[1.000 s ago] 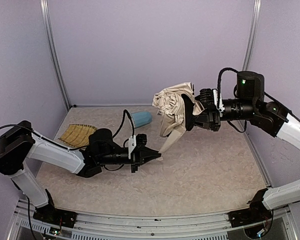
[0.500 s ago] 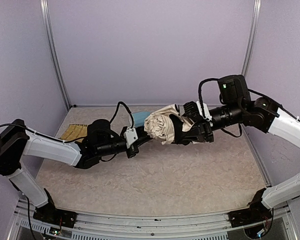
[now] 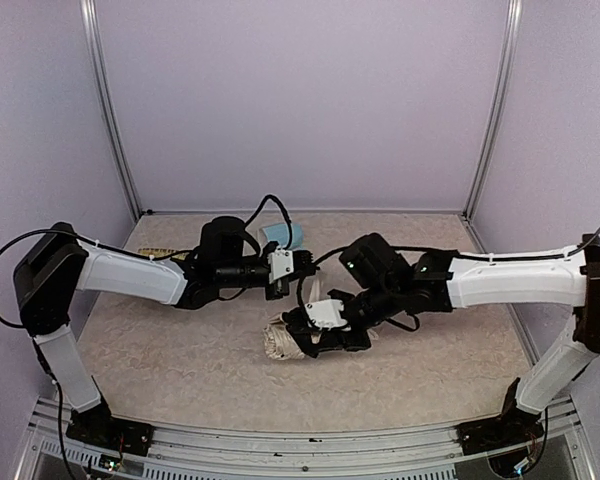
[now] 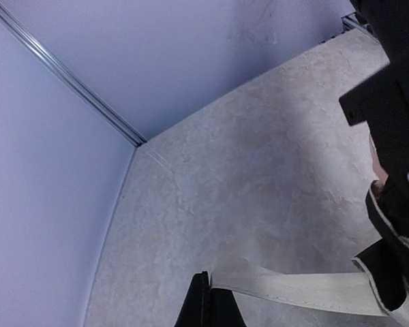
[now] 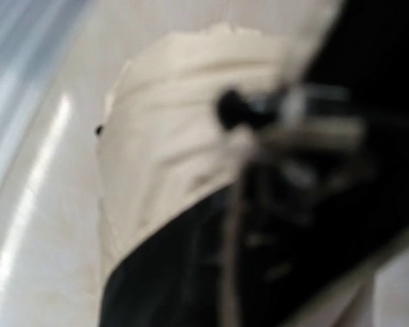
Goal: Put away the umbrella
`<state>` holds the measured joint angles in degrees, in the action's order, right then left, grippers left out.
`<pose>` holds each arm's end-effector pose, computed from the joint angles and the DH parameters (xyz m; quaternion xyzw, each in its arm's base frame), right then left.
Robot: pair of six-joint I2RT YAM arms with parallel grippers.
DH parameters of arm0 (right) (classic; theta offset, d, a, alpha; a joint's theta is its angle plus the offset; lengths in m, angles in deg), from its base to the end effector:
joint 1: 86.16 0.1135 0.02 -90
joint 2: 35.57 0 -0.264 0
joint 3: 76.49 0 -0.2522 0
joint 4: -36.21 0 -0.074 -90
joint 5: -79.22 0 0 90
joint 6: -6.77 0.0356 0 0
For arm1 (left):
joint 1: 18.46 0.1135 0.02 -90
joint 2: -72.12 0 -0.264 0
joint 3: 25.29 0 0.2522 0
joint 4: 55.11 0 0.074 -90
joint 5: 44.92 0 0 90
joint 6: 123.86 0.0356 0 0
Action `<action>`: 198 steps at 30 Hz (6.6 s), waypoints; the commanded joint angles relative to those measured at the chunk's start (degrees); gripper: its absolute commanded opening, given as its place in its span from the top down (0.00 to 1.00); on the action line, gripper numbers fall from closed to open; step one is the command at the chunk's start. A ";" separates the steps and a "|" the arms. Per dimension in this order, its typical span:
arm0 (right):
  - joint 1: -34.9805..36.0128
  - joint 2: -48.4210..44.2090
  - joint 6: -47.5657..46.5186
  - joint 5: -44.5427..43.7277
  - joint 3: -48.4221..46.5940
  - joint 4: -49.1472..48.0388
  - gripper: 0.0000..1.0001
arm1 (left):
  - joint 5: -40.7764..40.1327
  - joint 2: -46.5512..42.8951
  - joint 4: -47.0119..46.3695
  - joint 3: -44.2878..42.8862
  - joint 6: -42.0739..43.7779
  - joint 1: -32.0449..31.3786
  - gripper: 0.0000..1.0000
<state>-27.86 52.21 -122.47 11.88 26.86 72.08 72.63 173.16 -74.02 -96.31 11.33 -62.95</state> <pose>0.1618 0.2881 0.2505 -0.7336 0.5471 0.2398 0.3241 0.2685 -0.2868 0.2261 0.6361 0.4252 -0.1801 0.6182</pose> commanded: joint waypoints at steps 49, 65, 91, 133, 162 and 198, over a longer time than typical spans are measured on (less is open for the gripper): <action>-6.21 41.49 6.04 14.94 -14.81 27.91 1.00 | -31.79 -15.83 9.07 27.67 -6.74 -22.75 0.05; -7.92 32.63 10.29 10.47 -14.66 19.03 0.69 | -24.87 2.55 36.06 10.18 -11.71 -18.73 0.67; -15.35 -6.86 28.09 -0.72 10.09 -4.16 0.13 | -29.64 10.08 43.89 8.31 -7.38 -22.34 1.00; -29.93 24.66 72.73 29.29 4.13 -54.03 1.00 | -20.97 6.71 46.49 5.80 -10.71 -21.43 1.00; -22.75 -5.78 42.31 25.30 30.68 -64.13 1.00 | 14.90 21.21 65.32 -16.53 -18.19 -3.77 1.00; 1.26 -4.15 5.64 13.32 31.09 -64.61 1.00 | 25.75 31.30 63.93 -24.06 -21.00 1.85 1.00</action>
<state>-30.92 52.17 -112.20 11.66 60.93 15.69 108.12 200.22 -11.68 -118.84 -6.33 -64.55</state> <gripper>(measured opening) 0.006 0.313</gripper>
